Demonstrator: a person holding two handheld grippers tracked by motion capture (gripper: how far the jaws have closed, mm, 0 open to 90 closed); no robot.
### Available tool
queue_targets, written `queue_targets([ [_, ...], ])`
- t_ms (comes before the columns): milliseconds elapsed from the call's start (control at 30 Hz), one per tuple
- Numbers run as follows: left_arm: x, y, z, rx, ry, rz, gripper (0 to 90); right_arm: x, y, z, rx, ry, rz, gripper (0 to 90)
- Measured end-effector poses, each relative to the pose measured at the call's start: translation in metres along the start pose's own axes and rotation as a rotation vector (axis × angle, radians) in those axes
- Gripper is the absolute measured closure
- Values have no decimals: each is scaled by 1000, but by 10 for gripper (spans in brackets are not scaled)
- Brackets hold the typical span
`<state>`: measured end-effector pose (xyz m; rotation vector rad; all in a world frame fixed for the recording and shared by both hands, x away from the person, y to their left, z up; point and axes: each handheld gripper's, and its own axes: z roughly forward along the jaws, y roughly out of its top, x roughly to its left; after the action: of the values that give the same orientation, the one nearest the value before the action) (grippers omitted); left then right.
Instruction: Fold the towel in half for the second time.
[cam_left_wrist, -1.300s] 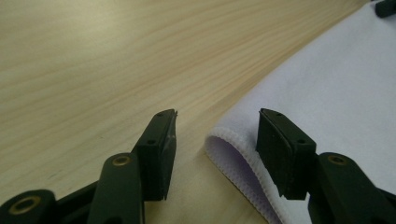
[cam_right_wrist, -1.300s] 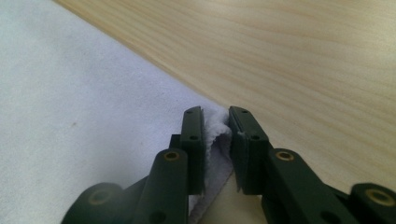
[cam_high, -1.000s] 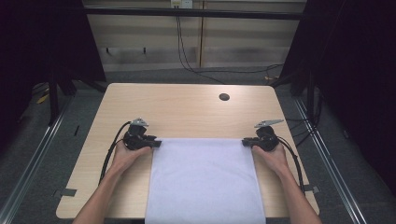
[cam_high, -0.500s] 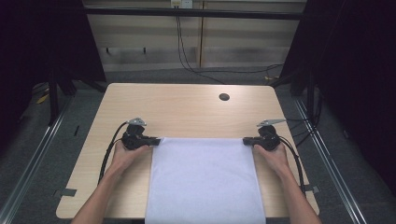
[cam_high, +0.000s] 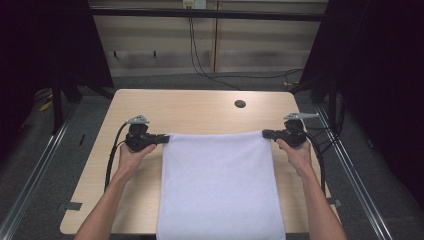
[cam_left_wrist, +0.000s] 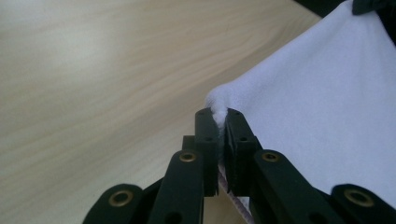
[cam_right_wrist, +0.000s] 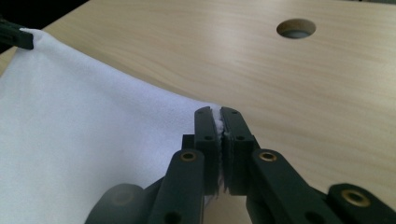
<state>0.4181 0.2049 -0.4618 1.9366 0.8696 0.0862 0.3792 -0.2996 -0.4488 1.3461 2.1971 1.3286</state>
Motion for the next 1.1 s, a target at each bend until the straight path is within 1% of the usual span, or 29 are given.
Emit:
queue_targets([
  [67,-2,6,-2,-36,7,-1,856,-1,6,-1,-17,-3,4,860],
  [133,-4,13,-4,-42,14,15,857,-3,13,-2,-37,-5,12,860],
  [167,-4,16,-4,-46,19,16,857,-3,16,-3,-41,-10,19,861],
  [233,-2,23,-6,-65,27,11,857,-3,23,-4,-45,-16,7,861],
  [267,0,27,-6,-78,42,2,857,-3,27,-4,-52,-21,5,861],
  [333,3,34,-7,-77,66,5,858,-4,34,-7,-66,-25,2,861],
  [367,4,37,-6,-83,74,-2,859,-5,38,-9,-74,-25,4,861],
  [400,5,40,-6,-96,70,-9,860,-5,41,-10,-77,-28,-1,861],
  [467,6,46,-5,-110,66,-3,860,-6,48,-12,-84,-41,0,861],
  [500,5,49,-4,-113,63,4,860,-7,51,-13,-85,-45,-4,861],
  [533,4,53,-4,-112,66,18,860,-8,54,-13,-85,-50,-7,862],
  [600,1,58,-5,-125,55,27,860,-9,58,-15,-97,-51,-2,862],
  [633,-1,59,-6,-130,51,34,860,-9,60,-17,-109,-49,1,862],
  [667,-3,60,-7,-133,47,43,860,-10,60,-19,-118,-44,-8,862],
  [700,-5,62,-9,-125,52,58,859,-9,60,-21,-127,-36,-9,861],
  [767,-9,62,-13,-126,36,72,860,-7,60,-25,-136,-20,-23,862],
  [867,-17,57,-23,-144,7,83,859,-2,54,-32,-141,12,-56,862],
  [900,-21,54,-26,-136,11,101,860,2,50,-36,-142,27,-68,862],
  [967,-28,46,-32,-134,0,115,859,7,38,-41,-136,52,-85,862],
  [1000,-32,42,-35,-129,0,122,859,10,32,-44,-125,57,-95,861],
  [1067,-39,32,-42,-133,-21,127,859,17,19,-51,-110,67,-116,862],
  [1100,-44,26,-45,-133,-22,128,859,21,12,-56,-101,70,-126,862],
])
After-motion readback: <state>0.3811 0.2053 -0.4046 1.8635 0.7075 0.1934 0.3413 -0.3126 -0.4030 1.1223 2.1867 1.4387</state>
